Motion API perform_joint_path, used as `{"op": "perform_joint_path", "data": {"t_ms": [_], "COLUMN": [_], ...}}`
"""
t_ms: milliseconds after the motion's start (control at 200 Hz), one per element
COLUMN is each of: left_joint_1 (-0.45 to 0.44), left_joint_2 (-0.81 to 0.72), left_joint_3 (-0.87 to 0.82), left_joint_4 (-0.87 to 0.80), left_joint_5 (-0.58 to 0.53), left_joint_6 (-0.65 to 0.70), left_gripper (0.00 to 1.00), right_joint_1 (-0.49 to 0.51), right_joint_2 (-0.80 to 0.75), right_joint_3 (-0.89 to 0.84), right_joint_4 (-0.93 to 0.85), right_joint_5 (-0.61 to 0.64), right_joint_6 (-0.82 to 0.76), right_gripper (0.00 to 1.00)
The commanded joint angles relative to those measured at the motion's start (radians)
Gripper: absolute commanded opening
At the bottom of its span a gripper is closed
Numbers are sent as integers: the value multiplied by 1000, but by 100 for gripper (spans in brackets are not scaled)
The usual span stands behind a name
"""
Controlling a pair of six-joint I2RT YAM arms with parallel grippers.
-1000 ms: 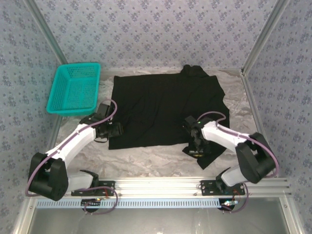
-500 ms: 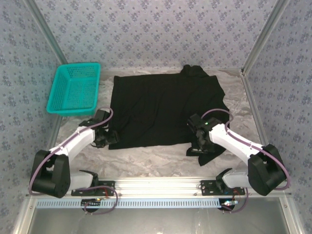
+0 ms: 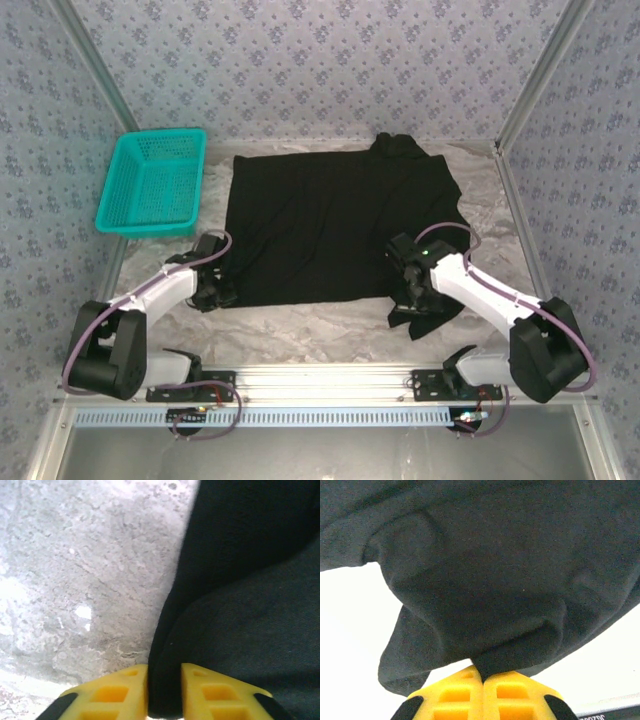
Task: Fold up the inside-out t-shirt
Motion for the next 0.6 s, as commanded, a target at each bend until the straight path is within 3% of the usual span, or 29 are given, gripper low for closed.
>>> {"op": "perform_joint_path", "data": {"t_ms": [0,270,595], "left_joint_1": [-15,-18,-26], "left_joint_2": [-14,-56,-308], "left_joint_3": [-41,-55,-26], "left_joint_4": [51,25,-135], "left_joint_5": [70,69,-18], "left_joint_6": [-22,-25,-120], "left_gripper": [15,0,0], "right_joint_1": [-8,-5,-38], "right_joint_2": [-47,-116,-250], "right_joint_3": [25,22,90], "right_joint_4": [-85,-154,-298], "right_joint_5": [48,69,131], "right_joint_6": [26,73,138], "right_gripper": [0,0,0]}}
